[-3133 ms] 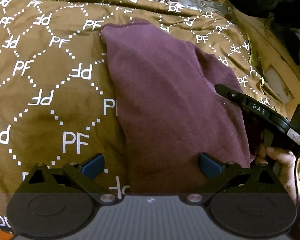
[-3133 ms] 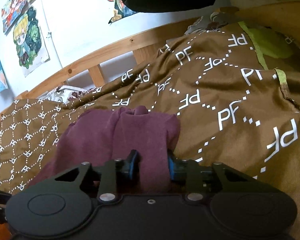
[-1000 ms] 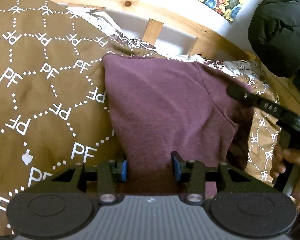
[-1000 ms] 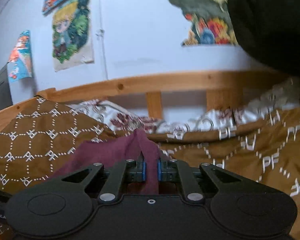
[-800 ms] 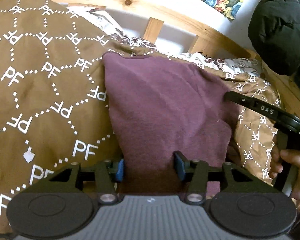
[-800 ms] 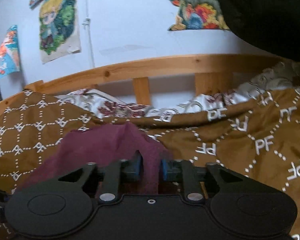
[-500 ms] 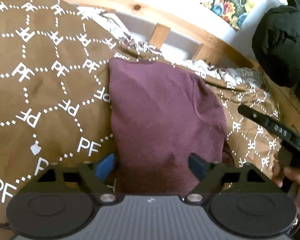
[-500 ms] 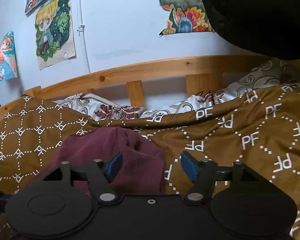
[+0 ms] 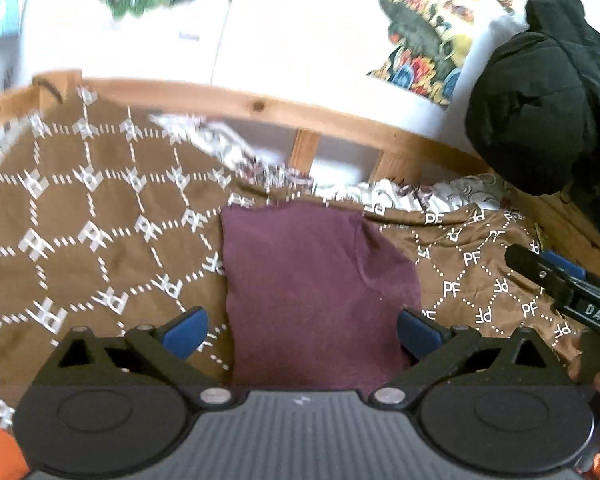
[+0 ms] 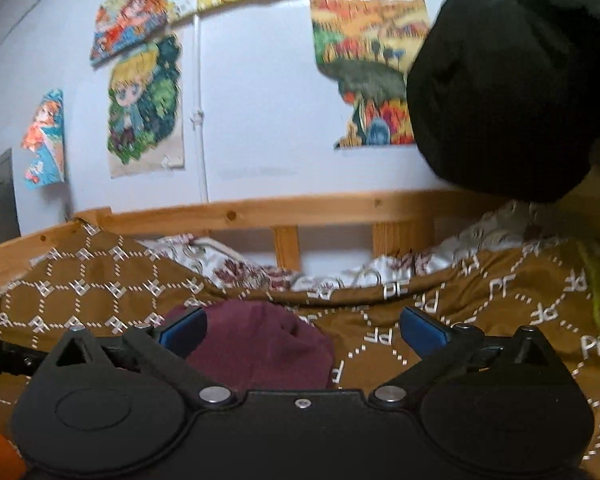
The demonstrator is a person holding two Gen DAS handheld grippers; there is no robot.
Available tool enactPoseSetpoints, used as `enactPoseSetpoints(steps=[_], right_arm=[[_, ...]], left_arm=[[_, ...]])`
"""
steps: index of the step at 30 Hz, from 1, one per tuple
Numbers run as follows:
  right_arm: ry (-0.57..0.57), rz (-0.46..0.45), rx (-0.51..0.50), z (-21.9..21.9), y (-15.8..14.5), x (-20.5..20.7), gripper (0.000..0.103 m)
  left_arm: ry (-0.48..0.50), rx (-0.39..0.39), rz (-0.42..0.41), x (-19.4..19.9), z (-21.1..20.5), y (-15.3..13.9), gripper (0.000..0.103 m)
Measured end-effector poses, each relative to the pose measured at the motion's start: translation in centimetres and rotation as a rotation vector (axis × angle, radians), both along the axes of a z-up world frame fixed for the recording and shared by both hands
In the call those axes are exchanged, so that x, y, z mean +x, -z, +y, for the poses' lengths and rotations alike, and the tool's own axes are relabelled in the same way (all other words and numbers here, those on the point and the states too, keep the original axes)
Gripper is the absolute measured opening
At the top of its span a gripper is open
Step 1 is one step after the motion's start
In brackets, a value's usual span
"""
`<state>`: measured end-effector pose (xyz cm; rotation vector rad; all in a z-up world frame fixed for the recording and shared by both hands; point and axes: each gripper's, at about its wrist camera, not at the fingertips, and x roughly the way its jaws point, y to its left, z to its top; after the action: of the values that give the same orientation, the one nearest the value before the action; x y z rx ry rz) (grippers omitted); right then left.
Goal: Fold small clothes
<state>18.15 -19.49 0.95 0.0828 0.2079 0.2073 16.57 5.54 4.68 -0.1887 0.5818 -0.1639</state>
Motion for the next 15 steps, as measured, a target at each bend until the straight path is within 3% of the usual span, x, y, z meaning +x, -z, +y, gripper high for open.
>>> enactPoseSetpoints(steps=[7,15], right_arm=[[-0.009,-0.078,0.005,0.4,-2.3,-6.3,0.102],[0.012,-0.054,0.035,0.0,-2.6,-12.6,0.102]], left_arm=[[0.002,0.114,-0.085,-4.9,-0.9,-2.6,0.102],[-0.009,0.195,-0.107,-9.6,-1.5,-2.2,0.102]])
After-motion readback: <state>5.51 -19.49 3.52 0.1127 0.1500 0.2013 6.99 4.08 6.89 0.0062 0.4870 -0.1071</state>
